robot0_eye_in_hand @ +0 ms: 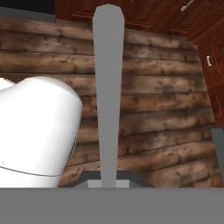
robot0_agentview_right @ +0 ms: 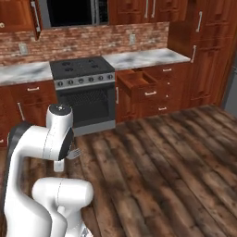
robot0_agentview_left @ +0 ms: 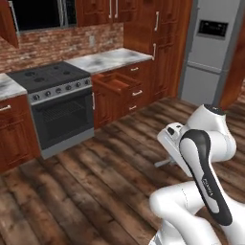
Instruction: Organize the utensils by type. Pick up the wooden spoons from the counter and place them in the open cabinet. Then pick up the metallic utensils from the counter and place them in the open drawer.
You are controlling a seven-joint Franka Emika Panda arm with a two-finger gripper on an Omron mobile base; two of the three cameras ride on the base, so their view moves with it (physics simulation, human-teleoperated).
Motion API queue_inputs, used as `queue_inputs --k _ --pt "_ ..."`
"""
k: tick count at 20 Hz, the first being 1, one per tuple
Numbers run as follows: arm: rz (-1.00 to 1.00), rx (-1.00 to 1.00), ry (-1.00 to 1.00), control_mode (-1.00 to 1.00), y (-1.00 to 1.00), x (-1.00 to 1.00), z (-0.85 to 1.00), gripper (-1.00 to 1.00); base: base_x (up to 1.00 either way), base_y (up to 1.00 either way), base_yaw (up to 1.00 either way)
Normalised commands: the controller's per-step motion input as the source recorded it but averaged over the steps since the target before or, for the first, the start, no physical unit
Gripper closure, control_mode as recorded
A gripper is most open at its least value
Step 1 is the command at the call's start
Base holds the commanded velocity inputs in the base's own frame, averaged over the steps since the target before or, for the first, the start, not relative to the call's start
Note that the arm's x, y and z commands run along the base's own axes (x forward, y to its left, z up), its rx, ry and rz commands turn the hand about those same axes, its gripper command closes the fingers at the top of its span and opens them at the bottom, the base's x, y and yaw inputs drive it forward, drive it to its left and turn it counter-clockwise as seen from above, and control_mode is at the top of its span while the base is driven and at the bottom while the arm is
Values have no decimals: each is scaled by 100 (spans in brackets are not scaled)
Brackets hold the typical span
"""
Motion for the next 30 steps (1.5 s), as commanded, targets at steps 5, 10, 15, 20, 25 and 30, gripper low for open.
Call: queue_inputs --k 5,10,15,20,25,30 --pt "0 0 0 100 0 0 0 100 100 47 -2" --pt "0 0 0 100 0 0 0 100 100 43 -7" --pt "0 0 0 100 0 0 0 100 100 35 -13" --pt "0 0 0 100 0 0 0 100 98 30 -18" --pt "0 0 0 100 0 0 0 100 96 28 -21" --pt "0 0 0 100 0 0 0 100 84 7 -23"
